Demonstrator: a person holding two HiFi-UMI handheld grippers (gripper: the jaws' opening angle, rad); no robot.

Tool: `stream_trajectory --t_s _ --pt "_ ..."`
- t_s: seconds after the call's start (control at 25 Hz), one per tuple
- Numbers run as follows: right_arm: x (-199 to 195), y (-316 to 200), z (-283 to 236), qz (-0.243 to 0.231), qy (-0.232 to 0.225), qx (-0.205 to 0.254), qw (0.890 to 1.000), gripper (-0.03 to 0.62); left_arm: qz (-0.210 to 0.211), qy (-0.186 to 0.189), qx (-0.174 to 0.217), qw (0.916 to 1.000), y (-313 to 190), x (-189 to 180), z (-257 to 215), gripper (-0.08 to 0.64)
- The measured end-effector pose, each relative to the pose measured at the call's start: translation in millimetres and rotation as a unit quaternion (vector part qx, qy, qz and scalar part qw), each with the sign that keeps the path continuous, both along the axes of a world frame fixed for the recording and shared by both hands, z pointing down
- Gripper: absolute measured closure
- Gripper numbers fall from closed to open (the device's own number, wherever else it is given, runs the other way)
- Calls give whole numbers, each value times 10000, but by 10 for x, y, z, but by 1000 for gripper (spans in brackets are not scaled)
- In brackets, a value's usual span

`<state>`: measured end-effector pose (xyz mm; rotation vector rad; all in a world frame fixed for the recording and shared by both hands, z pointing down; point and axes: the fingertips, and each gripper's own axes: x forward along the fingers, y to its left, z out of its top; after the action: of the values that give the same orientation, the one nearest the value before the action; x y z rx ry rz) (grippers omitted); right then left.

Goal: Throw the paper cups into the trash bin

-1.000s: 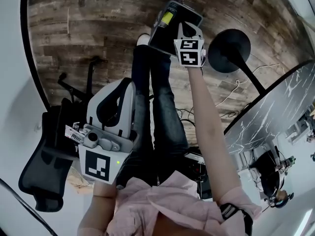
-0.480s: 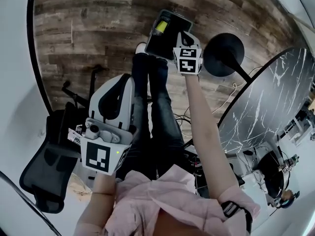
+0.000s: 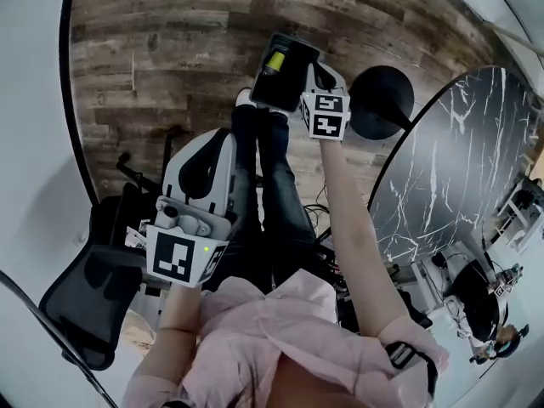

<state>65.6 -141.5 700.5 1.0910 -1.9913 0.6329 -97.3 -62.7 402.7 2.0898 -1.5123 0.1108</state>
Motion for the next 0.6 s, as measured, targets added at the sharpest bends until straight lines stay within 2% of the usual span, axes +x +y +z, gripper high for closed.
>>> stream_trajectory --t_s 0.28,0.6 --pt "8 -74 -531 88 -237 321 9992 563 140 -58 90 9998 23 48 -258 545" --pt "13 -24 -1207 -165 -489 646 9966 565 217 6 200 9996 62 80 -575 545"
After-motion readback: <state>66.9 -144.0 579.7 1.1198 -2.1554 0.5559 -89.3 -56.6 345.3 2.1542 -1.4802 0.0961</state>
